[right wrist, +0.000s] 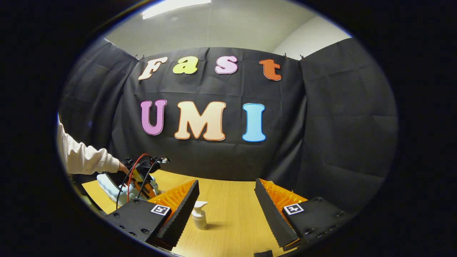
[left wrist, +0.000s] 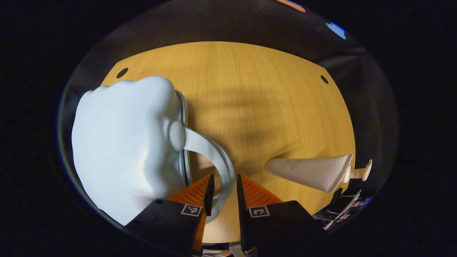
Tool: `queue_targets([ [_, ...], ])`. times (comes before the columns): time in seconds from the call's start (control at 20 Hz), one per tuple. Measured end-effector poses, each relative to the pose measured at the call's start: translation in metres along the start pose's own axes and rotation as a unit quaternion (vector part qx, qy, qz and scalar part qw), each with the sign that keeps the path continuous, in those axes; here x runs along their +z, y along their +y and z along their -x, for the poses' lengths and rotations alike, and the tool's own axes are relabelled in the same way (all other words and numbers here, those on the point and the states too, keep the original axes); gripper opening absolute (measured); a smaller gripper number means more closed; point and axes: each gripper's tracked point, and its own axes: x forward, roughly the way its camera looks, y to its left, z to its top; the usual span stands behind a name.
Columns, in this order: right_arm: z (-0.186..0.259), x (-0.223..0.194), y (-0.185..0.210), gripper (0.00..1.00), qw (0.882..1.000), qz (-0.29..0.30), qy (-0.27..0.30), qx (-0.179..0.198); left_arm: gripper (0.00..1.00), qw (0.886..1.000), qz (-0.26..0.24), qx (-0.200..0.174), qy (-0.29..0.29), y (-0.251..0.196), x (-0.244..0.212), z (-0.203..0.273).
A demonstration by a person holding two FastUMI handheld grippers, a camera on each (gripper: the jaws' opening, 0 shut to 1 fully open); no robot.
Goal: First open the suitcase, pack the skin care products into it, and then close the suitcase.
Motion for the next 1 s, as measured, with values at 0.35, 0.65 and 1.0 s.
queue_targets([
  [0.35,0.002,-0.001,-0.005,0.99,1.000,0.000,0.002,-0.010,0.19,1.000,0.006,0.002,0.024,0.000,-0.015,-0.016],
  [0.65,0.002,-0.001,-0.003,0.99,1.000,0.003,0.002,-0.009,0.04,1.000,-0.002,-0.004,0.018,-0.002,-0.013,-0.015],
  [1.0,0.000,-0.003,0.000,0.99,1.000,0.004,0.004,-0.007,0.00,0.999,-0.001,-0.039,-0.032,-0.017,0.002,0.015],
])
